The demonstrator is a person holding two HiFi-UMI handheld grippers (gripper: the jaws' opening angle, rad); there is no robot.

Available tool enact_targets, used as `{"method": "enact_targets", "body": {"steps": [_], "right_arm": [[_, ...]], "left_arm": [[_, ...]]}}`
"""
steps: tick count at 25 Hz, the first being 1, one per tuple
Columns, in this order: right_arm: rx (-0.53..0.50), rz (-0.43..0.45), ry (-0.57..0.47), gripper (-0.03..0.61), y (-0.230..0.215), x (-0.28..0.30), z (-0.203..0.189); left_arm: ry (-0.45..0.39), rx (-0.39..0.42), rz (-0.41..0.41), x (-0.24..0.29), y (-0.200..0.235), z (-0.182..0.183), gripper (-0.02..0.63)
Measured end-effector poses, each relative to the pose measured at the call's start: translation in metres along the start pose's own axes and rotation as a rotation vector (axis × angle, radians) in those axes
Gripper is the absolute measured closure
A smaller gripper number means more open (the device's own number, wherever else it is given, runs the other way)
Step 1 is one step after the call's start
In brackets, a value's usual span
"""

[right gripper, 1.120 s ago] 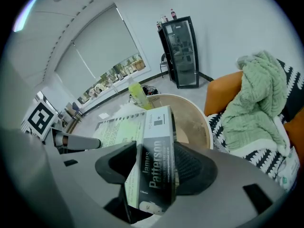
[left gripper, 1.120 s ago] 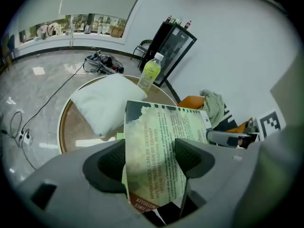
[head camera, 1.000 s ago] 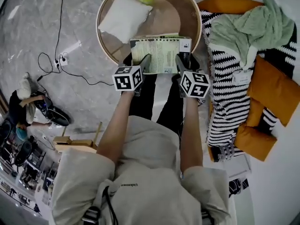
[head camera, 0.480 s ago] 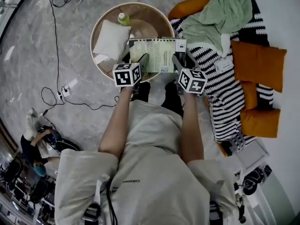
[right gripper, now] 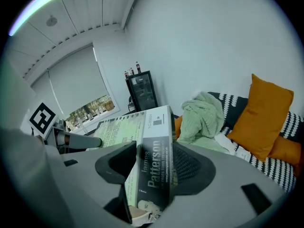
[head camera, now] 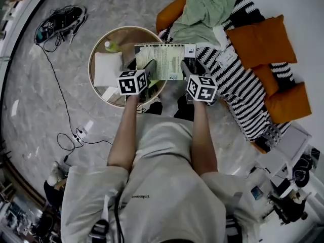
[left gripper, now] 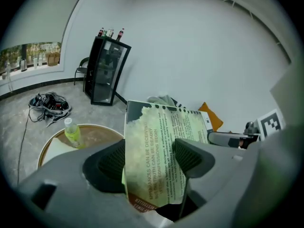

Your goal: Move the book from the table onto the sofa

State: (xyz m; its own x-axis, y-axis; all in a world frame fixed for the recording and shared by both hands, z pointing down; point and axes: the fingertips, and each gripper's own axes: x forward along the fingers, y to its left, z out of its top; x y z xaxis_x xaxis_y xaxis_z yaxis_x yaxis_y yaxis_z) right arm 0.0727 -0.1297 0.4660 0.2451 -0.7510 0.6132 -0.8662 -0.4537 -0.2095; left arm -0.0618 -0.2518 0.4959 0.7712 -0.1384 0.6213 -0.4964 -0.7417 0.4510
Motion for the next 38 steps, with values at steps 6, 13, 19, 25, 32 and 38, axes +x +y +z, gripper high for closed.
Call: {"method": "enact_targets", "body": {"steps": [6, 13, 19, 25, 32, 38], "right_arm": [[0.042, -0.083, -0.040, 0.364, -0.046, -0.026, 0.010], [0.126, -0.195, -0.110, 0.364, -0.113, -0.071, 0.017], [0.143, -0.229, -0.144, 0.364, -0.167, -0.102, 0.023], [0.164, -0.242, -0.174, 0.364, -0.207, -0.121, 0.034], [0.150, -0.254, -0.211, 0.364, -0.261, -0.145, 0.052], [0.186, -0.273, -0.229, 0.364, -0.307, -0.179, 0.039]], "left_arm": [[0.048, 0.058, -0.088, 0.032, -0.047, 0.015, 0.299], [0.074, 0.190, -0.191, 0.069, -0.125, 0.033, 0.299], [0.083, 0.240, -0.223, 0.093, -0.185, 0.035, 0.301], [0.080, 0.289, -0.231, 0.111, -0.231, 0.047, 0.301], [0.053, 0.302, -0.245, 0.135, -0.287, 0.056, 0.301], [0.069, 0.343, -0.270, 0.152, -0.342, 0.040, 0.301]]}}
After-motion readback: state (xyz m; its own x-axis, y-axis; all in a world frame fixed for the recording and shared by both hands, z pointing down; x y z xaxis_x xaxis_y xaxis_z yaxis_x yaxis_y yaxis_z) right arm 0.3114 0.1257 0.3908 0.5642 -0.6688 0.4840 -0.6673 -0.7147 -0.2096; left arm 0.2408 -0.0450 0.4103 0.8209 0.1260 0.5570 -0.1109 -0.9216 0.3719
